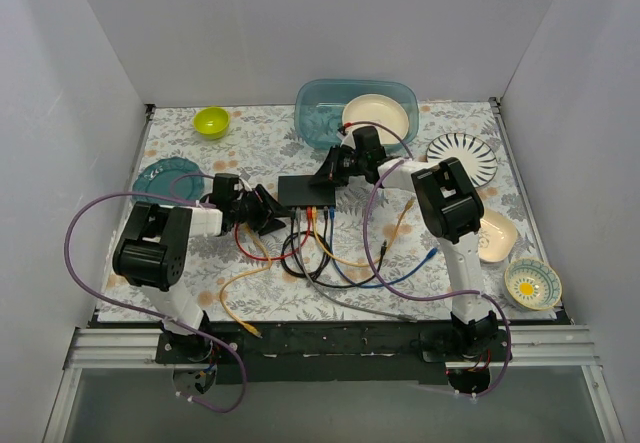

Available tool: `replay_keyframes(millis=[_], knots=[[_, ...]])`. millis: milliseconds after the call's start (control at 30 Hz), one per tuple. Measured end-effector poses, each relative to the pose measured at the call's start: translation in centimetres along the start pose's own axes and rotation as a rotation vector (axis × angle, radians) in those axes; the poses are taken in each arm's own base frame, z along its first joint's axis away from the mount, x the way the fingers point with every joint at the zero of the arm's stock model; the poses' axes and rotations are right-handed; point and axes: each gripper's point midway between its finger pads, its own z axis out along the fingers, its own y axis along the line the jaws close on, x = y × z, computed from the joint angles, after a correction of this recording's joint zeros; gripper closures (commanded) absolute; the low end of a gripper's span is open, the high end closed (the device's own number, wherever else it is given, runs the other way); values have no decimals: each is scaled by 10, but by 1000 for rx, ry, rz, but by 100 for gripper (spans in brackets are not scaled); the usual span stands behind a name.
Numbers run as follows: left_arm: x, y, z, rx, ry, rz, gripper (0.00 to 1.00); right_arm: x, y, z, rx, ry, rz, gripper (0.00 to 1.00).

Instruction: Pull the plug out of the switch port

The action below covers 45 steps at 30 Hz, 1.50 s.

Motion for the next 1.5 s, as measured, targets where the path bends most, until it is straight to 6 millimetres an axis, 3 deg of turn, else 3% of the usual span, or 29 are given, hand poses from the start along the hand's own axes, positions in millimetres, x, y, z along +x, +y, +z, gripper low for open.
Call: replay_keyframes(millis=[333, 667, 1367, 1500], knots=[[-19, -9, 19, 45, -23, -18, 59, 14, 3, 3, 17, 13, -53, 86], [-27, -6, 23, 36, -72, -55, 67, 33, 14, 12, 6, 58, -40, 87], [-23, -10, 29, 102, -87, -30, 63, 35, 14, 14, -1, 64, 15, 87], [-23, -11, 30, 117, -80, -22, 70, 35, 14, 14, -4, 66, 14, 87]])
